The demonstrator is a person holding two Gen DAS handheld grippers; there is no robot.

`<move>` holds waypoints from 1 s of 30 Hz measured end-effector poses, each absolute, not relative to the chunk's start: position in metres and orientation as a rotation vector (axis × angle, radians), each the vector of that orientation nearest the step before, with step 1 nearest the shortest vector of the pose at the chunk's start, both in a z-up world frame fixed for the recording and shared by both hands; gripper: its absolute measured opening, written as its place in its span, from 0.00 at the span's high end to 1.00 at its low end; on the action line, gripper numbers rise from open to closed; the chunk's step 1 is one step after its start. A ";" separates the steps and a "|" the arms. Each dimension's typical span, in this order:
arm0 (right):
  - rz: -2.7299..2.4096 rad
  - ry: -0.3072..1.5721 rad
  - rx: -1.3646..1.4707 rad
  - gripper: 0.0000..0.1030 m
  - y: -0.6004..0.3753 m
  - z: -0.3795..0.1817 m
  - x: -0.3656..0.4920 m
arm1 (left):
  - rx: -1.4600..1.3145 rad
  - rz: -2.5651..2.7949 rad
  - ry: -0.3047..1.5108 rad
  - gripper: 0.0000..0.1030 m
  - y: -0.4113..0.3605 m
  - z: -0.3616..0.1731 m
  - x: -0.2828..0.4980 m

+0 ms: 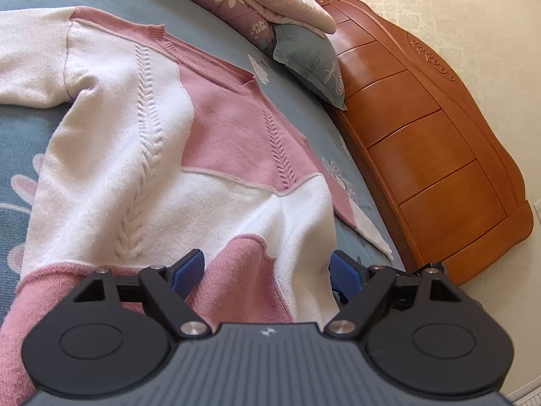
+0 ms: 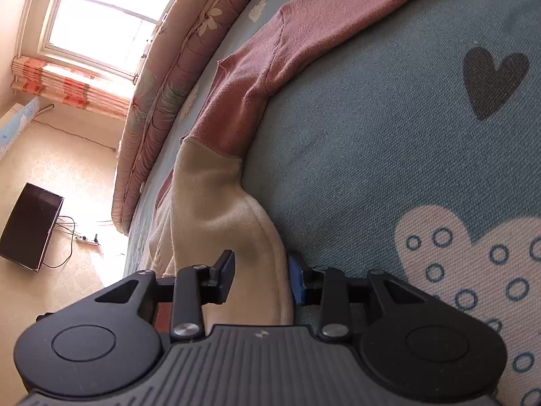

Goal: Fold clothes

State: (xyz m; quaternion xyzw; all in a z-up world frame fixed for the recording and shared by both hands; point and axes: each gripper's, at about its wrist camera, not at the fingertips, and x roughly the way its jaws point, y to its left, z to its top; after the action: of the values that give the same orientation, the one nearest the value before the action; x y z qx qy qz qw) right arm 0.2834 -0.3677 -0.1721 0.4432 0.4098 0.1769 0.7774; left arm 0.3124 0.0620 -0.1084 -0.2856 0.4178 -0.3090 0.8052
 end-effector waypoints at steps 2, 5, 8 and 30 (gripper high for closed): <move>0.397 0.885 0.951 0.62 -0.366 -0.172 0.276 | -0.614 -0.662 0.896 0.21 0.063 -0.109 0.313; 0.408 0.887 0.934 0.62 -0.361 -0.170 0.258 | -0.625 -0.663 0.893 0.21 0.065 -0.108 0.314; 0.428 0.901 0.918 0.61 -0.352 -0.170 0.264 | -0.633 -0.662 0.893 0.21 0.066 -0.109 0.315; 0.327 0.890 0.672 0.88 -0.327 -0.131 0.228 | -0.628 -0.662 0.886 0.21 0.067 -0.106 0.314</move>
State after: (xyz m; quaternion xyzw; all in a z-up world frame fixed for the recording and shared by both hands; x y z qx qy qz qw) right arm 0.2281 -0.3272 -0.1314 0.3174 0.4205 0.1542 0.8359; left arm 0.3135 0.0666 -0.1064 -0.2934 0.4136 -0.3089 0.8046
